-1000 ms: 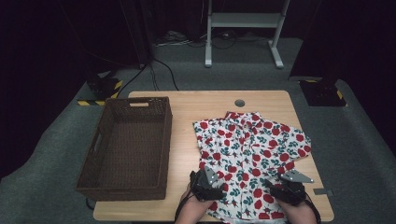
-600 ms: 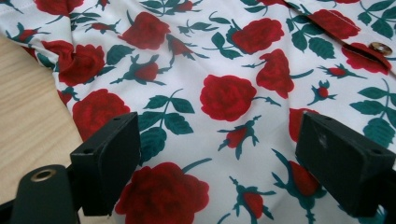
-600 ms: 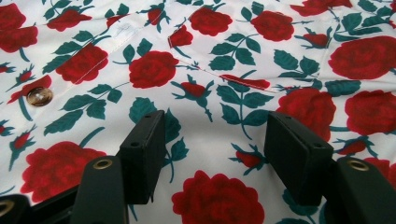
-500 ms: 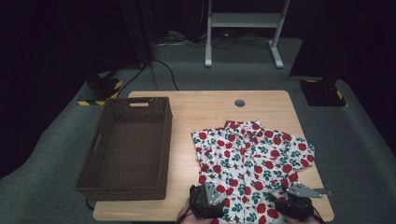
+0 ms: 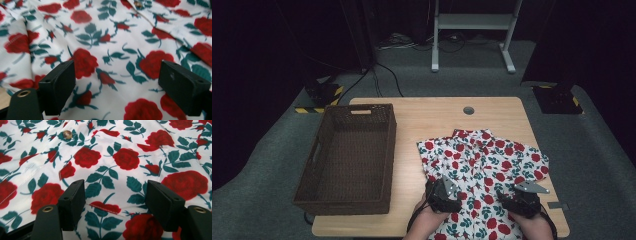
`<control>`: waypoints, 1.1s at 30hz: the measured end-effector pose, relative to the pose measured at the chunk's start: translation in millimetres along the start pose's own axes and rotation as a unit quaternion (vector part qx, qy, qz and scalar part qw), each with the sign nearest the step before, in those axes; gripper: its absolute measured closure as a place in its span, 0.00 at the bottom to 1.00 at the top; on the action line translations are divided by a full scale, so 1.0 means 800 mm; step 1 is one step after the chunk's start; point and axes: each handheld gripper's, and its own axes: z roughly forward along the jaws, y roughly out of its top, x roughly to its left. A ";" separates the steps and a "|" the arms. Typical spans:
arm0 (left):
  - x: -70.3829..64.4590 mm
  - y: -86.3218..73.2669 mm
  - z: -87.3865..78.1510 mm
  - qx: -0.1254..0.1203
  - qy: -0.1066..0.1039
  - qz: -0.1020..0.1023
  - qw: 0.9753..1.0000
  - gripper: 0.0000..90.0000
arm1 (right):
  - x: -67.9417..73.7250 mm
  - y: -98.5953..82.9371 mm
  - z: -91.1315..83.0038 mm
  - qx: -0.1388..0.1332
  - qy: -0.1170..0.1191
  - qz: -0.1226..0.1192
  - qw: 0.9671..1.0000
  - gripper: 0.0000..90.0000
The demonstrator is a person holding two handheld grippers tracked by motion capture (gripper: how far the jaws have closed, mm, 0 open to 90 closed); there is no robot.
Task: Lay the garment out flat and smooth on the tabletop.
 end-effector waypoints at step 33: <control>0.107 0.053 0.011 0.009 0.050 -0.041 0.998 0.32 | 0.007 -0.015 -0.015 -0.005 0.004 -0.005 1.000 0.37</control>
